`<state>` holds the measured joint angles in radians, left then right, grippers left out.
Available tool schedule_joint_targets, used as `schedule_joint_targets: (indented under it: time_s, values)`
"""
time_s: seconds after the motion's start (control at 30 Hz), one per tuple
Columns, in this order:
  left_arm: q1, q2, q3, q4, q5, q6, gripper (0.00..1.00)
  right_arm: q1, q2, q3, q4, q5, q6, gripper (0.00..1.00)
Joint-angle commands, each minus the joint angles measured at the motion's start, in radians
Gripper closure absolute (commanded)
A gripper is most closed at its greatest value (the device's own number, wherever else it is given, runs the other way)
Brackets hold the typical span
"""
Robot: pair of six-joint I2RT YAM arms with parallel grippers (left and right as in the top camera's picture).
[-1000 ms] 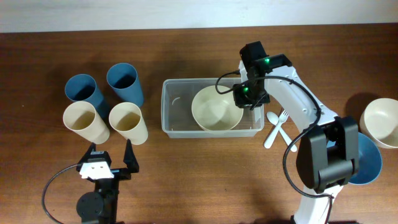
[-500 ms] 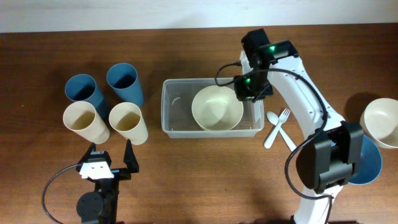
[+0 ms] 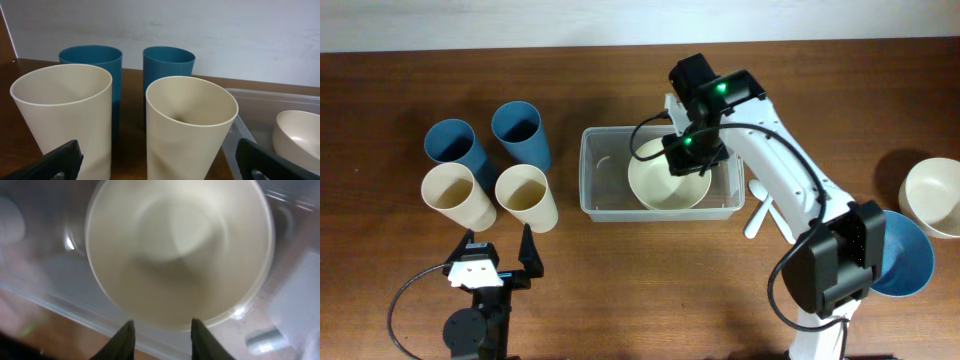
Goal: Pack container
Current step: 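Open the right gripper and withdraw it to the right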
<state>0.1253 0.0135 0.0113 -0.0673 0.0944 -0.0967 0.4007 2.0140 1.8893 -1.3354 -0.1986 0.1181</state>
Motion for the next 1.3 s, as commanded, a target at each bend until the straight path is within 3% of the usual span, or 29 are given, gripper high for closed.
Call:
schedule_joint_targets:
  time_s: [0.0,0.23,0.43,0.6,0.9,1.27]
  values:
    - [-0.003,-0.008,-0.001,-0.008,0.007,0.016,0.00,-0.053,-0.029,0.100,-0.082,0.078,-0.004,0.68]
    - [-0.003,-0.008,-0.001,-0.008,0.007,0.016,0.00,-0.252,-0.129,0.283,-0.297,0.133,0.003,0.51]
    - [-0.003,-0.008,-0.001,-0.008,0.007,0.016,0.00,-0.446,-0.261,0.297,-0.364,0.132,0.003,0.50]
    - [-0.003,-0.008,-0.001,-0.008,0.007,0.016,0.00,-0.611,-0.372,0.284,-0.364,0.133,0.033,0.43]
    - [-0.003,-0.008,-0.001,-0.008,0.007,0.016,0.00,-0.991,-0.532,-0.004,-0.332,0.124,0.114,0.42]
    - [-0.003,-0.008,-0.001,-0.008,0.007,0.016,0.00,-1.242,-0.541,-0.470,0.018,0.041,0.210,0.42]
